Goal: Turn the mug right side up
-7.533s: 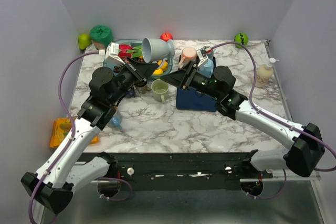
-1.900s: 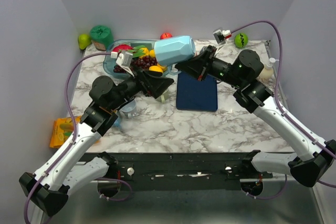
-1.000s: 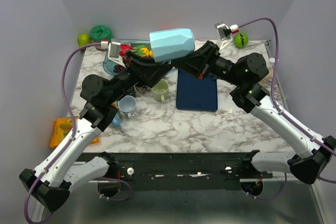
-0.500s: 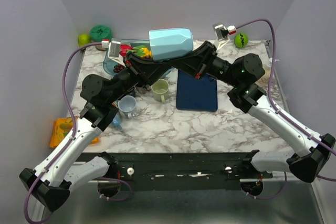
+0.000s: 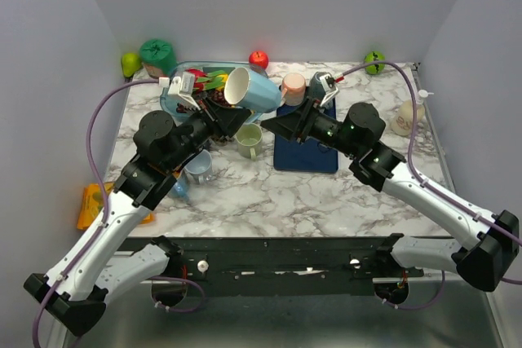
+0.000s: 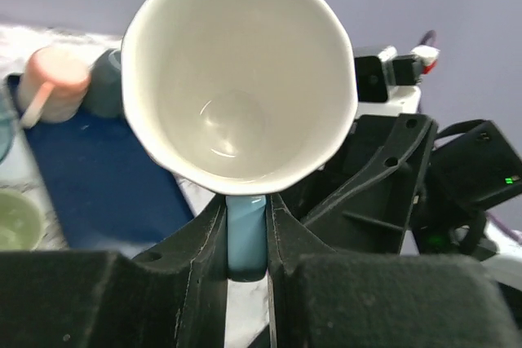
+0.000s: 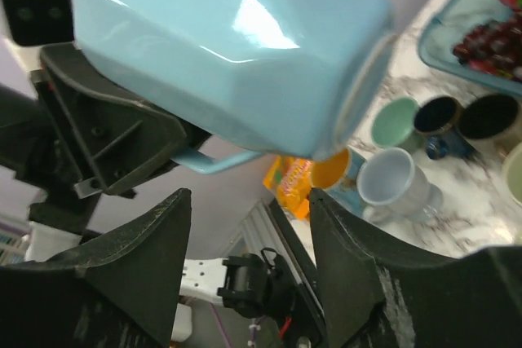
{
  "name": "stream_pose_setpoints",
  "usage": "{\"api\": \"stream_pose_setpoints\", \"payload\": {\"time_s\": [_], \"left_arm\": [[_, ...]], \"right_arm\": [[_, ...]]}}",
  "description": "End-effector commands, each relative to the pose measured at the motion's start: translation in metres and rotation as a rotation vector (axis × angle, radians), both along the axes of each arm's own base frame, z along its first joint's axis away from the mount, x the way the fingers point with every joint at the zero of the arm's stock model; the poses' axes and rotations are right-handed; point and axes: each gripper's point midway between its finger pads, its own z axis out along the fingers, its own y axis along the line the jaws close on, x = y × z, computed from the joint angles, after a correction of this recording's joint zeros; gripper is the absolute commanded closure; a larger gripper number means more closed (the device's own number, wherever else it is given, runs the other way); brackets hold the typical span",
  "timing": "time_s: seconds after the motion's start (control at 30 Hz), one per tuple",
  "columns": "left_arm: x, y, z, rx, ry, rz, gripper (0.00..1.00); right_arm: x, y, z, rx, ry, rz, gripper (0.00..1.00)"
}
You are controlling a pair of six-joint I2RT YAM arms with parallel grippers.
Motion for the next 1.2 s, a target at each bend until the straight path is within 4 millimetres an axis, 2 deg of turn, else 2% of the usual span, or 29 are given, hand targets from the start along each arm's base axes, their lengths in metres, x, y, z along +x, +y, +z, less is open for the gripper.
{"api": "stream_pose_setpoints", "payload": {"time_s": [0.0, 0.07, 0.1, 0.2, 0.27, 0.3, 0.43, 0.47, 0.53, 0.57, 0.6, 0.67, 0.87, 1.13, 1.17], "left_arm": [[-0.002, 0.033, 0.012, 0.087, -0.016, 0.143, 1.00], [0.003, 0.038, -0.003, 0.171, 0.013, 0.169, 1.00], [0.004, 0.042, -0.021, 0.228, 0.063, 0.185, 1.00], [0.005, 0.051, -0.052, 0.339, 0.137, 0.214, 1.00], [0.007, 0.057, -0.071, 0.395, 0.177, 0.236, 1.00], [0.004, 0.060, -0.078, 0.417, 0.192, 0.238, 1.00], [0.001, 0.065, -0.100, 0.468, 0.239, 0.242, 1.00], [0.001, 0.065, -0.111, 0.487, 0.263, 0.238, 1.00], [0.000, 0.065, -0.126, 0.509, 0.292, 0.239, 1.00], [0.000, 0.065, -0.140, 0.532, 0.318, 0.238, 1.00], [0.000, 0.065, -0.147, 0.543, 0.329, 0.240, 1.00], [0.002, 0.068, -0.166, 0.578, 0.357, 0.260, 1.00], [0.009, 0.069, -0.204, 0.636, 0.409, 0.301, 1.00], [0.028, 0.061, -0.230, 0.639, 0.418, 0.343, 1.00], [0.029, 0.062, -0.238, 0.648, 0.425, 0.347, 1.00]], "right_arm": [[0.016, -0.024, -0.033, -0.059, 0.117, -0.187, 0.32], [0.023, -0.036, -0.047, -0.087, 0.168, -0.268, 0.31], [0.025, -0.042, -0.060, -0.124, 0.201, -0.298, 0.31], [0.031, -0.061, -0.087, -0.214, 0.280, -0.408, 0.31], [0.036, -0.073, -0.092, -0.254, 0.301, -0.483, 0.31], [0.035, -0.081, -0.105, -0.309, 0.335, -0.512, 0.31], [0.040, -0.102, -0.114, -0.395, 0.353, -0.613, 0.29], [0.041, -0.106, -0.114, -0.404, 0.349, -0.633, 0.28], [0.042, -0.109, -0.116, -0.425, 0.348, -0.645, 0.25], [0.043, -0.110, -0.118, -0.432, 0.349, -0.653, 0.24], [0.043, -0.111, -0.118, -0.441, 0.351, -0.659, 0.11], [0.045, -0.113, -0.121, -0.465, 0.358, -0.674, 0.00], [0.045, -0.110, -0.126, -0.526, 0.362, -0.648, 0.00], [0.045, -0.104, -0.137, -0.559, 0.377, -0.619, 0.00], [0.045, -0.103, -0.138, -0.561, 0.377, -0.615, 0.00]]}}
